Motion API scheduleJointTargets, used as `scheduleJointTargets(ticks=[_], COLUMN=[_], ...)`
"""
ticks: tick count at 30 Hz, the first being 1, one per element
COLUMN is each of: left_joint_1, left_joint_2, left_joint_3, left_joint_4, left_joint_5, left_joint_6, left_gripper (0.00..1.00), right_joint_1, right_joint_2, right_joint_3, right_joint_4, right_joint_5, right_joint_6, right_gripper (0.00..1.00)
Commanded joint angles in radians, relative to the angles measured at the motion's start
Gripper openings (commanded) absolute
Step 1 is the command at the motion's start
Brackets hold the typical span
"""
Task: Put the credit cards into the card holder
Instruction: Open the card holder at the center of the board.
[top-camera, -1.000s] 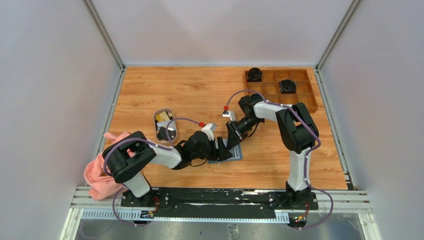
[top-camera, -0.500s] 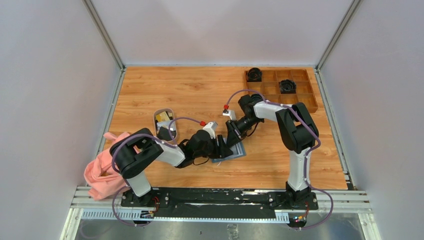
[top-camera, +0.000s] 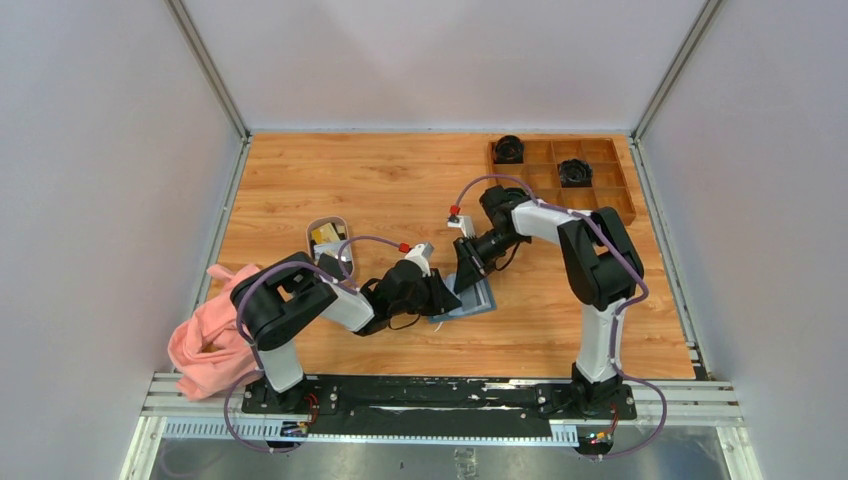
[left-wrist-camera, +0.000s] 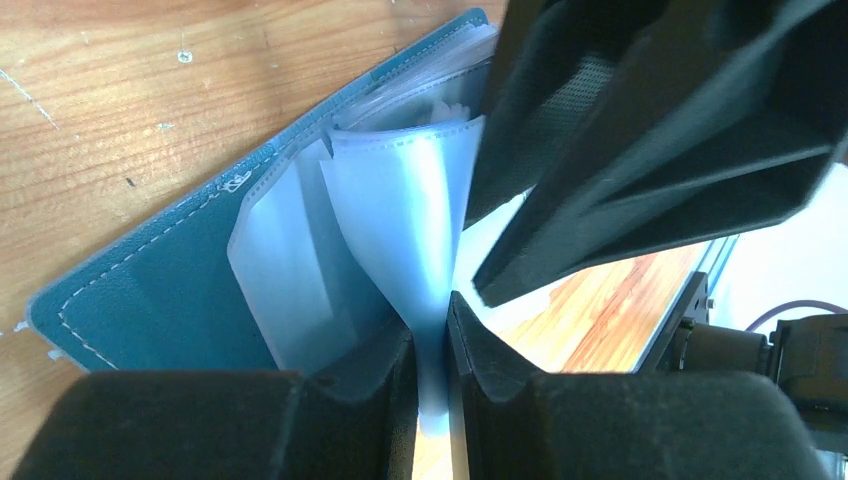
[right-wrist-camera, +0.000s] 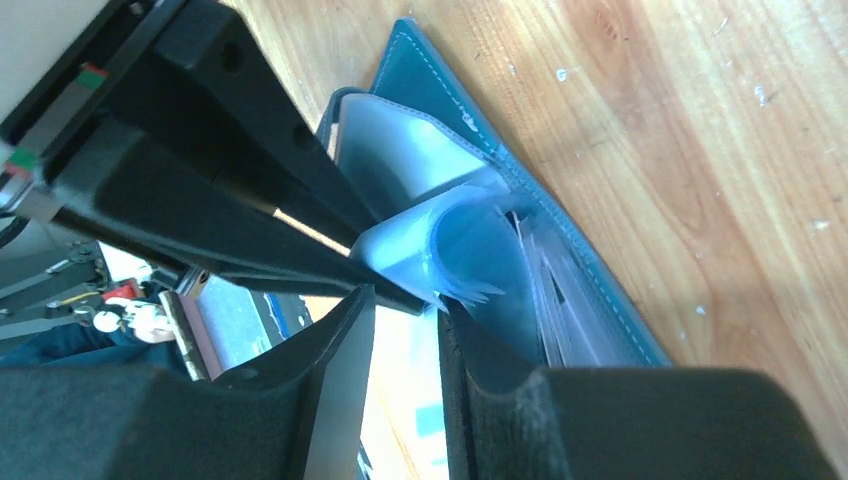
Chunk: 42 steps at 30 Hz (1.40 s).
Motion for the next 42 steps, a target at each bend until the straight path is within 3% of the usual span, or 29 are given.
scheduleJointTargets(ticks=[1, 7, 14, 24, 33, 42], left_joint_1=[-0.001, -0.001, -0.001, 0.001, 0.001, 0.0], left_joint_2=[0.086, 0.078, 0.063, 0.061, 0.052, 0.04], left_joint_3=[-0.048, -0.049, -0.05, -0.049, -0.05, -0.047], left_joint_4=[-0.263, -0.263, -0.262, -0.263, -0.262, -0.261], left_joint_5=[-0.092, -0.088, -0.079, -0.073, -0.068, -0.059], left_joint_6=[0.055, 0.055, 0.056, 0.059, 0.059, 0.062], left_gripper=[0.18, 0.18, 0.19, 0.19, 0.19, 0.22], right_joint_1=[-0.029, -0.033, -0.033, -0.035, -0.038, -0.052], right_joint_2=[-0.101, -0.176, -0.135, -0.106, -0.06, 0.016], right_joint_3=[-0.012, -0.022, -0.011, -0.006, -0.004, -0.006], right_joint_4=[-0.036, -0.069, -0.093, -0.1, -0.112, -0.111], right_joint_5=[0.016, 0.115, 0.237, 0.292, 0.23, 0.096], right_joint_6=[-0.085, -0.162, -0.162, -0.155, -0.133, -0.089], right_gripper=[0.34, 0.34, 0.34, 0.35, 0.42, 0.43])
